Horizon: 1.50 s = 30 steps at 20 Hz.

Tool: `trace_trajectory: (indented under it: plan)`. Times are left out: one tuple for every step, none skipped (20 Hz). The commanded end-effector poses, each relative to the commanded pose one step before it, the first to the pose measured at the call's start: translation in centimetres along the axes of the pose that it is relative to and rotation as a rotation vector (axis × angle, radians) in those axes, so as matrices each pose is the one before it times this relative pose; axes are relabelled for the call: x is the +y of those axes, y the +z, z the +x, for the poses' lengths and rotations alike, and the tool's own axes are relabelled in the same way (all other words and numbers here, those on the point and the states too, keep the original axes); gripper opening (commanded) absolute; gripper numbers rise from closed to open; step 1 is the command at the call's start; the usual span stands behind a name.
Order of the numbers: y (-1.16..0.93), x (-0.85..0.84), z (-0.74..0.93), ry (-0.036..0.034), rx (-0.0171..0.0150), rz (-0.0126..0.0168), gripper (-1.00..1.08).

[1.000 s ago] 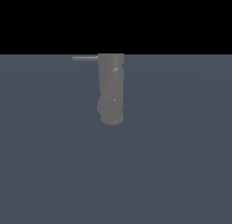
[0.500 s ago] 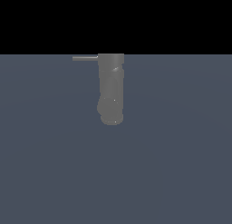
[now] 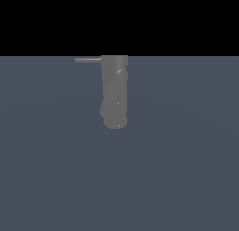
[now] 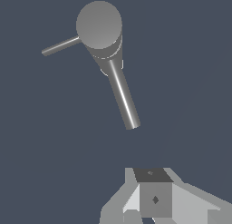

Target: Turn on the faucet by rotating a designated handle.

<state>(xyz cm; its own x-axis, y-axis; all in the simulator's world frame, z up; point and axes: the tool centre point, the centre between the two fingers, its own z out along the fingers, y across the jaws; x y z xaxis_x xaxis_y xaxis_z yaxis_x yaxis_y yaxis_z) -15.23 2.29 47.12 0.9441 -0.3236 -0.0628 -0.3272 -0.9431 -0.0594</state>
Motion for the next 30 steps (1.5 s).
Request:
trace_trajectory:
  plan:
    - [0.403, -0.867, 1.365, 0.06187, -0.00438, 0.00850, -1.00]
    - [0.183, -0.373, 0.513, 0.02448, -0.00167, 0.00265, -1.00]
    - [0.194, -0.386, 0.503, 0.02456, -0.00163, 0.00242, -1.00]
    - [0.206, -0.399, 0.493, 0.02465, -0.00158, 0.00220, -1.00]
    - [0.217, -0.412, 0.481, 0.02472, -0.00151, 0.00199, -1.00]
    - [0.228, -0.424, 0.469, 0.02480, -0.00143, 0.00177, -1.00]
    - [0.239, -0.436, 0.457, 0.02487, -0.00133, 0.00157, -1.00]
    - [0.250, -0.448, 0.443, 0.02493, -0.00123, 0.00137, -1.00]
    - [0.261, -0.459, 0.429, 0.02497, -0.00111, 0.00117, -1.00]
    - [0.272, -0.469, 0.416, 0.02503, -0.00098, 0.00099, -1.00]
    - [0.283, -0.479, 0.401, 0.02507, -0.00084, 0.00081, -1.00]
    - [0.293, -0.489, 0.385, 0.02509, -0.00069, 0.00064, -1.00]
    - [0.304, -0.498, 0.370, 0.02514, -0.00053, 0.00049, -1.00]
    - [0.314, -0.506, 0.354, 0.02516, -0.00036, 0.00034, -1.00]
    - [0.325, -0.514, 0.337, 0.02516, -0.00019, 0.00020, -1.00]
    - [0.335, -0.521, 0.321, 0.02518, 0.00000, 0.00007, -1.00]
    - [0.345, -0.528, 0.303, 0.02518, 0.00019, -0.00004, -1.00]
    - [0.355, -0.534, 0.286, 0.02518, 0.00039, -0.00015, -1.00]
    - [0.365, -0.540, 0.267, 0.02517, 0.00060, -0.00024, -1.00]
    - [0.374, -0.544, 0.249, 0.02516, 0.00081, -0.00032, -1.00]
    - [0.384, -0.548, 0.230, 0.02513, 0.00102, -0.00039, -1.00]
    - [0.393, -0.551, 0.212, 0.02511, 0.00124, -0.00044, -1.00]
    - [0.402, -0.554, 0.192, 0.02507, 0.00146, -0.00048, -1.00]
    - [0.411, -0.556, 0.173, 0.02503, 0.00169, -0.00051, -1.00]
    - [0.420, -0.557, 0.154, 0.02499, 0.00191, -0.00052, -1.00]
    - [0.428, -0.558, 0.134, 0.02493, 0.00214, -0.00052, -1.00]
    - [0.436, -0.557, 0.114, 0.02488, 0.00237, -0.00051, -1.00]
    - [0.444, -0.556, 0.094, 0.02481, 0.00260, -0.00048, -1.00]
    - [0.452, -0.554, 0.074, 0.02474, 0.00282, -0.00044, -1.00]
    - [0.460, -0.552, 0.054, 0.02466, 0.00304, -0.00039, -1.00]
